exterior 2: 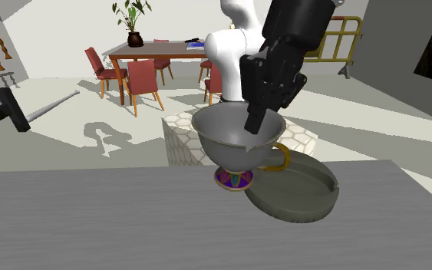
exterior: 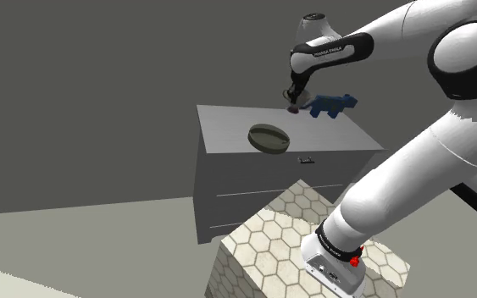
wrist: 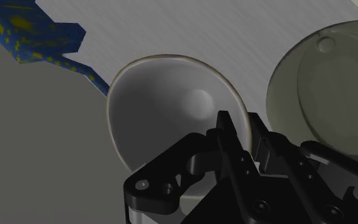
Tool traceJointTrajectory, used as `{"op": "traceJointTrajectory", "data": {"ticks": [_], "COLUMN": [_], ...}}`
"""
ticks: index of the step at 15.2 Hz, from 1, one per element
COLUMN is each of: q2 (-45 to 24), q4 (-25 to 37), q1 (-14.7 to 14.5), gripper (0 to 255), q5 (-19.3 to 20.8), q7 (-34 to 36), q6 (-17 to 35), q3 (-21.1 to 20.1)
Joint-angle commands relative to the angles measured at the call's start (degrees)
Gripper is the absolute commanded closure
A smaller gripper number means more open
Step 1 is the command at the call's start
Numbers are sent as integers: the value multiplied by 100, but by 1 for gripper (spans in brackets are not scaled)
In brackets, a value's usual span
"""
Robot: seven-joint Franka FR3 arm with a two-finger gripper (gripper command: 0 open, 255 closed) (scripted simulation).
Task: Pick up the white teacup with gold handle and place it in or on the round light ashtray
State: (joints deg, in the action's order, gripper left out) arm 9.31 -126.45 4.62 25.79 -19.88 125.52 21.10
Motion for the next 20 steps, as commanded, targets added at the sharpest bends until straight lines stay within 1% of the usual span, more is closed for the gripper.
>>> {"op": "traceJointTrajectory", "data": {"ticks": [1,6,9,10,20], "q2": [344,897,1156,1288,1006], "q4": [-306,-697,-853,-921,-1442], "q1": [-95,-335,-498,-607,-550], "gripper": [255,255,255,255,255], "q5": [129,156,85,15,197], "q7": [351,1017,1391,1619,1905], "q6": [-150,-578,-841,-1005,-238], "q3": [-202,-711,-1027,-1226,-1167]}}
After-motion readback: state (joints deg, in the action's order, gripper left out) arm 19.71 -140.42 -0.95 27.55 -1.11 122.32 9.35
